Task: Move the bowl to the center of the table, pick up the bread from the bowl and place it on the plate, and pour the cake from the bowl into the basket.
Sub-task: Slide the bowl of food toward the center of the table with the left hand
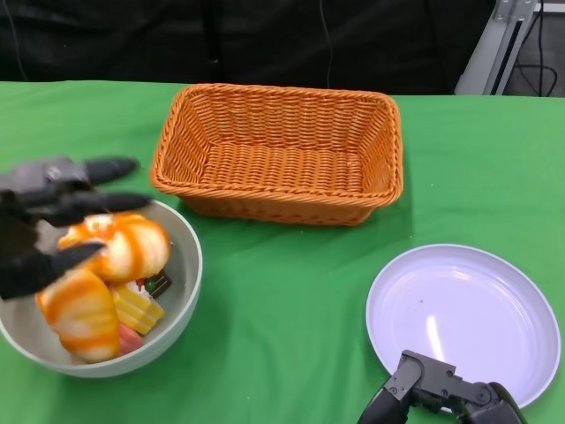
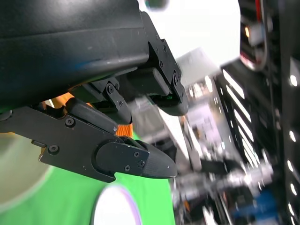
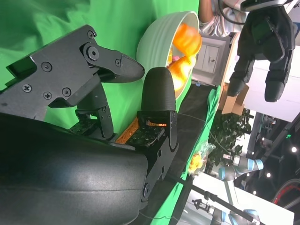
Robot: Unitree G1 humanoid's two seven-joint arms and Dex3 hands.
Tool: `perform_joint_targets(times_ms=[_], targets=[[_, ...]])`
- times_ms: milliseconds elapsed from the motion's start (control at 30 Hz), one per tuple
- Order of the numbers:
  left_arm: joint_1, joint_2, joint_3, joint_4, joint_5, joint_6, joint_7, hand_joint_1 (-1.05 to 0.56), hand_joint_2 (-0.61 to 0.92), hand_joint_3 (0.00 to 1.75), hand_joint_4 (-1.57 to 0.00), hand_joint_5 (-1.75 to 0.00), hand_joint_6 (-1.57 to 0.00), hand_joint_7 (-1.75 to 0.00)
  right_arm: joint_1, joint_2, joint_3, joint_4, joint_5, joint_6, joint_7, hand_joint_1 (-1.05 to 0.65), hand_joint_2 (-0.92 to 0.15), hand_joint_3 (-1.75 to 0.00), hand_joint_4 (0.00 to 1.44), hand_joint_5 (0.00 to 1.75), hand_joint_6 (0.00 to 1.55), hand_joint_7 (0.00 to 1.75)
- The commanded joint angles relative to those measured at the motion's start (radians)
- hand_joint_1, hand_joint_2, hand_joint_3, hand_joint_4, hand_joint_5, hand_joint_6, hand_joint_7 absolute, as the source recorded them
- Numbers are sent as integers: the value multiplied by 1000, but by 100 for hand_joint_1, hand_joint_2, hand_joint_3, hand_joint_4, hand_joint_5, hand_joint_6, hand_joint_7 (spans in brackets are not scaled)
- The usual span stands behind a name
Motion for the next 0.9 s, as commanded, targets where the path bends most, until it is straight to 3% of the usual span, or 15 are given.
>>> perform_joint_targets(times_ms=[33, 133, 367, 633, 767, 900], targets=[[-63, 5, 51, 136, 50, -68, 71, -70, 92, 23, -69, -6, -66, 0, -1, 3, 3, -7, 7, 4, -7, -21, -49, -95, 78, 154, 71, 133], [-122, -3, 79, 301, 108, -155, 146, -68, 92, 24, -67, -4, -63, 0, -1, 3, 6, -9, 8, 8, -6, -20, -49, -96, 79, 154, 71, 133], [-207, 56, 66, 621, 331, -367, 354, -68, 92, 30, -67, -3, -63, -1, 0, 0, 8, -5, 9, 5, -9, -19, -45, -101, 79, 154, 72, 133], [-252, 148, -14, 789, 554, -373, 612, -71, 92, 32, -55, 0, -50, 0, -2, 1, 17, -3, 10, 7, -9, -20, -47, -99, 78, 154, 72, 132], [-251, 204, -102, 804, 718, -299, 794, -78, 92, 42, -42, 0, -41, 0, -6, 2, 19, 0, 8, 10, -12, -21, -49, -95, 78, 154, 72, 133], [-267, 218, -146, 836, 748, -215, 824, -80, 92, 45, -33, 0, -35, 0, -10, 2, 19, -1, 6, 17, -14, -21, -50, -93, 78, 154, 72, 133]])
